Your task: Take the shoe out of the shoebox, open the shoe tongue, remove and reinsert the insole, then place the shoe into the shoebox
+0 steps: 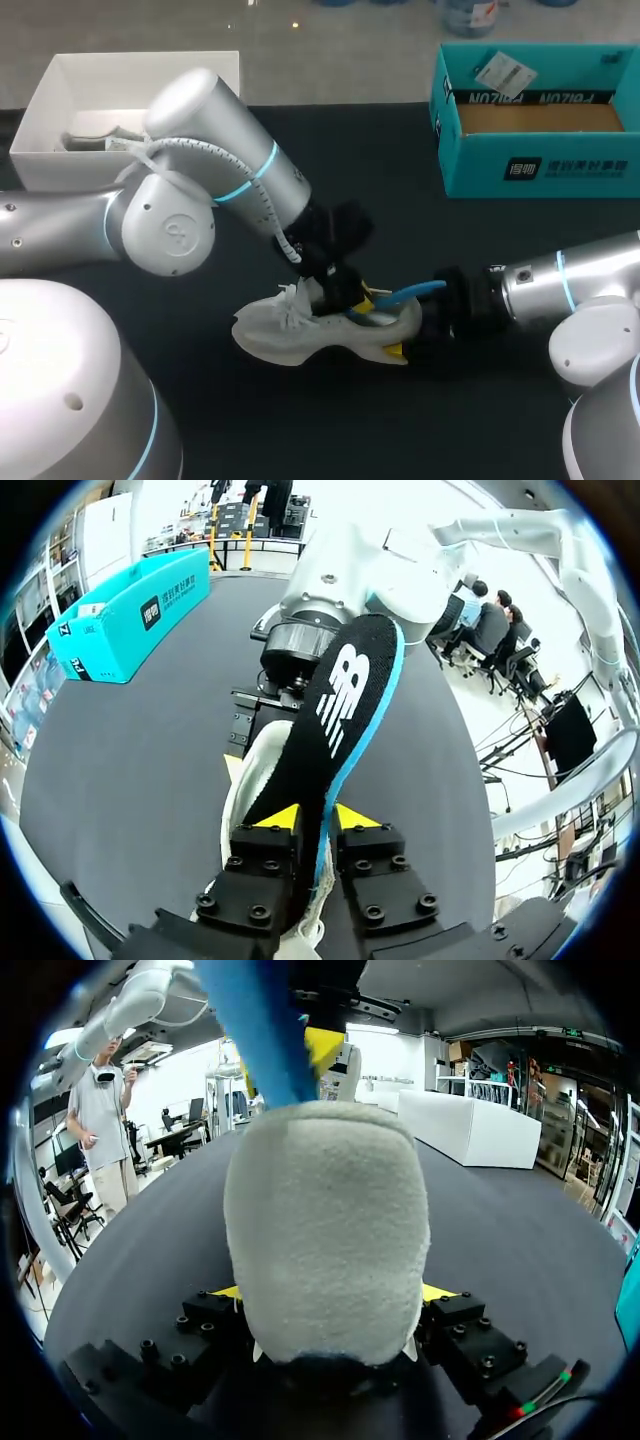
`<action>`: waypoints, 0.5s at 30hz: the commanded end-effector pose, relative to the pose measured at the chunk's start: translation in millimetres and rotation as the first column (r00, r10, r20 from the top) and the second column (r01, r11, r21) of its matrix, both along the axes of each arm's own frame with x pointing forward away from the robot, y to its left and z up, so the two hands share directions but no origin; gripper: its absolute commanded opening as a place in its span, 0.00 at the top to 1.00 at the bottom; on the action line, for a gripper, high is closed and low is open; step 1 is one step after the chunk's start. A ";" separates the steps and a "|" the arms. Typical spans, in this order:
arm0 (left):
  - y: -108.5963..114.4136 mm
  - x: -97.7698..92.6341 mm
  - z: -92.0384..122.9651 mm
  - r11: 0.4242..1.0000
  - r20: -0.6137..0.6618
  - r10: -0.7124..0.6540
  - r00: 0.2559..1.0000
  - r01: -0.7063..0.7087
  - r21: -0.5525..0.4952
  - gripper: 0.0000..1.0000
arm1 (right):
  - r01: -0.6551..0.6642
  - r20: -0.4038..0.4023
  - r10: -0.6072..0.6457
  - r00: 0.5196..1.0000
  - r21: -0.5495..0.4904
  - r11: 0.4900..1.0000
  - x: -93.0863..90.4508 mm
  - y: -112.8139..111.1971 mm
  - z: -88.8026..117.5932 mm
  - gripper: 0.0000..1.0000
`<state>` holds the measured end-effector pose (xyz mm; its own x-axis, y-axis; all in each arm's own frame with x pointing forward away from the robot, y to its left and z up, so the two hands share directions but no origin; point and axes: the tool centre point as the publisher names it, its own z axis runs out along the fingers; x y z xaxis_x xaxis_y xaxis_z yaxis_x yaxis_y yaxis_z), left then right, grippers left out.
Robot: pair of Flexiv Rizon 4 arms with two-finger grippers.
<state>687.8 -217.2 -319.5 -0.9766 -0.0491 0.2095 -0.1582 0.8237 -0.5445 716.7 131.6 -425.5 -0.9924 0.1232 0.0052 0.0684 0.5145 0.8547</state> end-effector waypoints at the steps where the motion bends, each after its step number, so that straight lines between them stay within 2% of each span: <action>1: -4.8 2.2 -4.6 1.000 0.001 0.004 1.000 -0.004 0.009 0.36 | 0.002 -0.001 -0.002 1.000 -0.008 1.000 -0.3 2.6 -0.5 1.00; 7: -4.2 4.2 -6.4 1.000 0.003 0.015 1.000 -0.015 0.007 0.51 | 0.002 -0.001 -0.002 1.000 -0.008 1.000 -0.3 2.6 -0.5 1.00; 15: -7.6 5.4 -12.8 1.000 0.020 0.014 1.000 -0.015 0.025 0.58 | 0.002 -0.001 -0.002 1.000 -0.008 1.000 -0.3 2.6 -0.5 1.00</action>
<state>693.4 -221.0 -329.2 -0.9795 -0.0670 0.1901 -0.1596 0.8339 -0.5283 716.7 131.5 -425.5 -0.9924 0.1232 0.0051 0.0683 0.5145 0.8548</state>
